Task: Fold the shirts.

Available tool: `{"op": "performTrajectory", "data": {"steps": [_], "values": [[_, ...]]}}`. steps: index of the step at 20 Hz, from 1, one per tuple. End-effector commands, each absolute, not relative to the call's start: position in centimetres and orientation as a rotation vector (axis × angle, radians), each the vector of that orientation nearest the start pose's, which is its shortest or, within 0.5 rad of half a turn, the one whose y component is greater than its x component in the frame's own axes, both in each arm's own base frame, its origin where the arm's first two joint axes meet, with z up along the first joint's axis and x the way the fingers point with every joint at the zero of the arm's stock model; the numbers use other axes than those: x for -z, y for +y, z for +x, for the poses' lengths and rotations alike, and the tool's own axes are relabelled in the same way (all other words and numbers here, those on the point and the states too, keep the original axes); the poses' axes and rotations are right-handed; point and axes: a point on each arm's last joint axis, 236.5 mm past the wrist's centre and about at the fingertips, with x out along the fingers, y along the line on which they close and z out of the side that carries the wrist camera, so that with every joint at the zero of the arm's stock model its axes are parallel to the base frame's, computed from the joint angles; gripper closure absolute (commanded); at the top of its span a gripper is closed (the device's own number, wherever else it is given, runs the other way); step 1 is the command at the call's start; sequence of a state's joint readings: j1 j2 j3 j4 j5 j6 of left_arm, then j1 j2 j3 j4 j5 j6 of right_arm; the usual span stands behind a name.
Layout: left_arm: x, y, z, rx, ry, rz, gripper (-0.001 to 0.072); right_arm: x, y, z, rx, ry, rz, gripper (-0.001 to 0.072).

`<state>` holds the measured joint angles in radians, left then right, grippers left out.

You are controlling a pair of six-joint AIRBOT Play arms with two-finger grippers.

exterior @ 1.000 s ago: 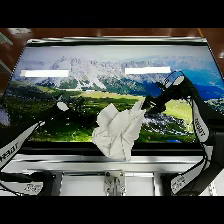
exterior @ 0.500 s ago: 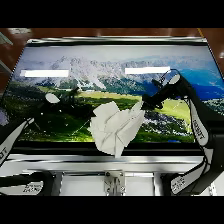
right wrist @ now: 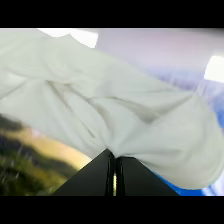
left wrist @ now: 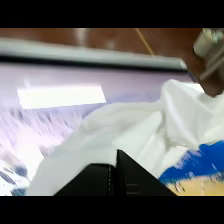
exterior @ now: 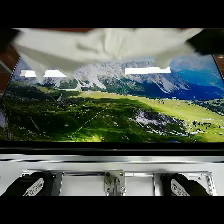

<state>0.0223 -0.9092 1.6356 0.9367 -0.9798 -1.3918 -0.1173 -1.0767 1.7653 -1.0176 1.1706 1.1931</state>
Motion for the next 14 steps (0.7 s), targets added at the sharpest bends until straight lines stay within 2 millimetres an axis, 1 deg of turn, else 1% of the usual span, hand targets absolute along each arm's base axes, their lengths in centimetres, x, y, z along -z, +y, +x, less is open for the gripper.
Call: {"op": "performTrajectory", "data": {"steps": [1, 2, 3, 4, 5, 7, 9, 10, 12, 13, 14], "values": [[-53.5, -7.5, 24.1, 0.342, -0.139, -0.12, 0.067, -51.0, 5.8, 29.2, -0.283, -0.078, -0.116, 0.0652], [-54.1, -7.3, 22.6, 0.333, -0.161, -0.132, 0.067, -51.5, 5.9, 27.4, -0.275, -0.093, -0.124, 0.0652], [-54.2, -7.4, 21.4, 0.327, -0.164, -0.133, 0.067, -51.5, 6.1, 26.0, -0.274, -0.086, -0.128, 0.0652], [-53.5, -7.5, 20.6, 0.323, -0.137, -0.117, 0.067, -50.7, 6.2, 25.0, -0.274, -0.051, -0.134, 0.0652], [-52.0, -7.5, 20.4, 0.315, -0.078, -0.094, 0.067, -49.3, 6.2, 24.3, -0.276, 0.007, -0.145, 0.0652], [-47.0, -6.6, 20.5, 0.266, 0.127, -0.032, 0.067, -44.8, 6.2, 23.3, -0.293, 0.203, -0.156, 0.0652], [-41.8, -4.8, 20.6, 0.201, 0.329, 0.003, 0.067, -39.1, 6.0, 22.1, -0.316, 0.457, -0.148, 0.0652], [-39.7, -4.3, 20.6, 0.183, 0.409, 0.008, 0.067, -36.2, 5.9, 21.2, -0.32, 0.595, -0.115, 0.0652], [-35.8, -4.1, 20.9, 0.187, 0.547, -0.012, 0.067, -31.0, 5.4, 19.7, -0.306, 0.843, -0.033, 0.0652], [-34.0, -4.1, 21.1, 0.185, 0.608, -0.043, 0.0669, -29.3, 5.4, 19.7, -0.296, 0.899, 0.017, 0.0652], [-32.0, -4.1, 21.3, 0.186, 0.664, -0.066, 0.067, -27.0, 5.5, 19.6, -0.299, 0.966, 0.042, 0.0652]]}}
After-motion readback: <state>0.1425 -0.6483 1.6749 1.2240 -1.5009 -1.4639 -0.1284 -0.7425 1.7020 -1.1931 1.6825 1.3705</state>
